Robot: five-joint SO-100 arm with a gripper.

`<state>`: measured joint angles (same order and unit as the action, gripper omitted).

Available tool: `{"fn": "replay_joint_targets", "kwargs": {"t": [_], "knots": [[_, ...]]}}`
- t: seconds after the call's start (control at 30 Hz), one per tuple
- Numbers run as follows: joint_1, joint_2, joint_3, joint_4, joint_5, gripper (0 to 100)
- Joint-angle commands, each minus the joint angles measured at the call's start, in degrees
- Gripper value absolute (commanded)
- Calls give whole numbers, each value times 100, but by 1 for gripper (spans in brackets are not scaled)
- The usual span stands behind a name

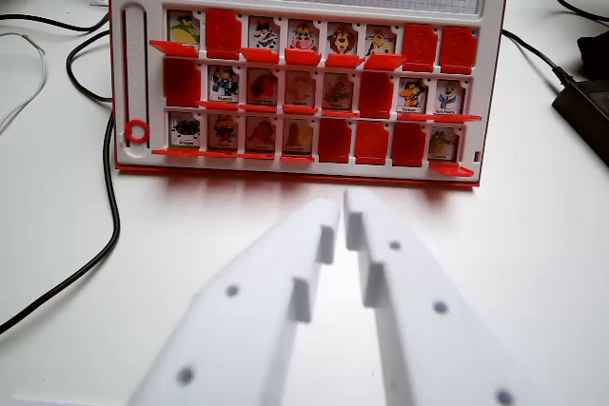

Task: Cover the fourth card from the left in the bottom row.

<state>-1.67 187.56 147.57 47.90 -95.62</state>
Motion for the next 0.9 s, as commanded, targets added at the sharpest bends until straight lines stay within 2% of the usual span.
{"fn": "replay_joint_targets", "kwargs": {"t": [0.0,0.6,0.87], "knots": [[35,-9,-149,-35,26,0],[97,-9,-53,-44,18,0],[237,-105,272,-185,-114,0]]}}
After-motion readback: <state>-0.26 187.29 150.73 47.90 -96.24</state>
